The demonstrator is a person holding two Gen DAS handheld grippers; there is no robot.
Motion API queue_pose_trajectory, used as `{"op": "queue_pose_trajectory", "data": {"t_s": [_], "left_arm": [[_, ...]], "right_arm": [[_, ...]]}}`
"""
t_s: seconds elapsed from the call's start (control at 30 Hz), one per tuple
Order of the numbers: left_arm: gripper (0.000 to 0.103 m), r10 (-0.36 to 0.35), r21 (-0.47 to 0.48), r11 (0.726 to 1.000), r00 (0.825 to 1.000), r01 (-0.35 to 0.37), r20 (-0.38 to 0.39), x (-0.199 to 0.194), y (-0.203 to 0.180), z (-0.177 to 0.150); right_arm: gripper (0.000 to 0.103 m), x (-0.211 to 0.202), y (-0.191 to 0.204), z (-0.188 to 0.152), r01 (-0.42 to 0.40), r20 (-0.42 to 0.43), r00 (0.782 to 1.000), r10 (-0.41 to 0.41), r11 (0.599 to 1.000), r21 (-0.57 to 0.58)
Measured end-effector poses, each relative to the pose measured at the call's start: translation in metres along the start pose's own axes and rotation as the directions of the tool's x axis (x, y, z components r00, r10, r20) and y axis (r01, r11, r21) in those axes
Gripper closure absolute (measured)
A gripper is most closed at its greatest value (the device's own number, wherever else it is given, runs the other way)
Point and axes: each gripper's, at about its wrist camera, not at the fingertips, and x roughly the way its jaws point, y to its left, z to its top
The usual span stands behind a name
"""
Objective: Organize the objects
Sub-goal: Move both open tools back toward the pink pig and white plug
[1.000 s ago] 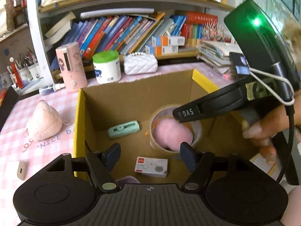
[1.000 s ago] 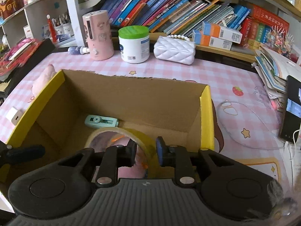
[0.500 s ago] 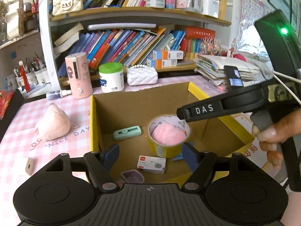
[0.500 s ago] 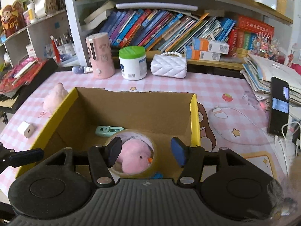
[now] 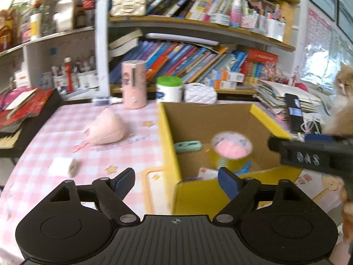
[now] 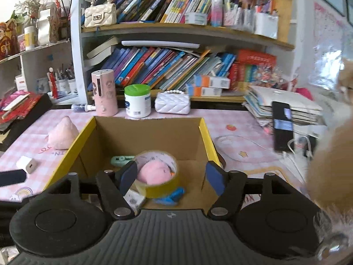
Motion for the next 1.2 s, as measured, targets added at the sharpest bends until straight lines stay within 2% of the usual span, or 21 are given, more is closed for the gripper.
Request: {"op": "queue_pose_trajectory", "data": {"t_s": [0.27,0.47,0.87,1.2], "left_arm": [[0.017,0.039,-0.036,0.998,0.996,-0.042,-0.08,-0.025,0.041,-0.034],[0.017,0.063,-0.041,0.997,0.987,-0.07,-0.146,-0.038,0.068,-0.054],[0.016,0.127,-0.069,0.988,0.982,-0.138,-0.138,-0.077,0.123,-0.07],[0.016,0.155,-0.082,0.983,0.981,-0.165,-0.119,-0.098,0.154,-0.077]], "right_arm": [[0.027,-0.029,0.039,-0.043,0.019,-0.074,0.997,-0.019,1.0,0.003],[0.022,-0.043,0.076,-0.066,-0.012,-0.129,0.992,0.011,1.0,-0.003],[0.018,-0.062,0.148,-0.082,-0.101,-0.152,0.984,0.092,0.994,-0.052],[0.017,-0.074,0.188,-0.085,-0.138,-0.143,0.982,0.127,0.988,-0.068]]}}
